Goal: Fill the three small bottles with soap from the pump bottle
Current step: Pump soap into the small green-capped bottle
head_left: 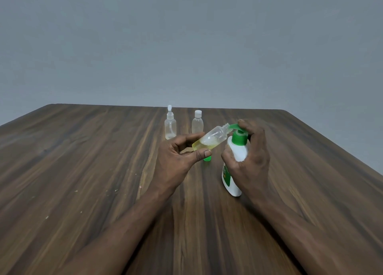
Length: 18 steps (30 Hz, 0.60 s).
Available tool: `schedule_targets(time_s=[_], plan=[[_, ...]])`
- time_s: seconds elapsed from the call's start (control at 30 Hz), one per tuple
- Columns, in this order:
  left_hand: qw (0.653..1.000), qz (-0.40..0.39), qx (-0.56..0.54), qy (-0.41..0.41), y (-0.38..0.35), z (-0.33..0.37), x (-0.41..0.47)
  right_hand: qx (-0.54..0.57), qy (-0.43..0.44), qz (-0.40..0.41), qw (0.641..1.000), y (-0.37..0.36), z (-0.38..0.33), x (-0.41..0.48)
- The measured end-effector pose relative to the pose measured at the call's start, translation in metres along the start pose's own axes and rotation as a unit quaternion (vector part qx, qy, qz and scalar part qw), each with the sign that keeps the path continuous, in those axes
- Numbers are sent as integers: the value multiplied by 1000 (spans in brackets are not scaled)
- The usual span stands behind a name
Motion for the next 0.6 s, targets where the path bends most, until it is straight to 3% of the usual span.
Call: schedule_targets(time_s=[0.6], plan=[[1000, -2, -1, 1, 0, 1, 0, -44, 11, -27, 999, 1, -7, 3]])
Point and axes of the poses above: each hand's wrist, its own x-axis towards the middle knuckle, its own y-axis out of the back of the hand, z = x × y, the point moved 1 cm from there along x, towards the middle knuckle, and after that the axes turned 15 degrees about x, right-handed, at the moved point
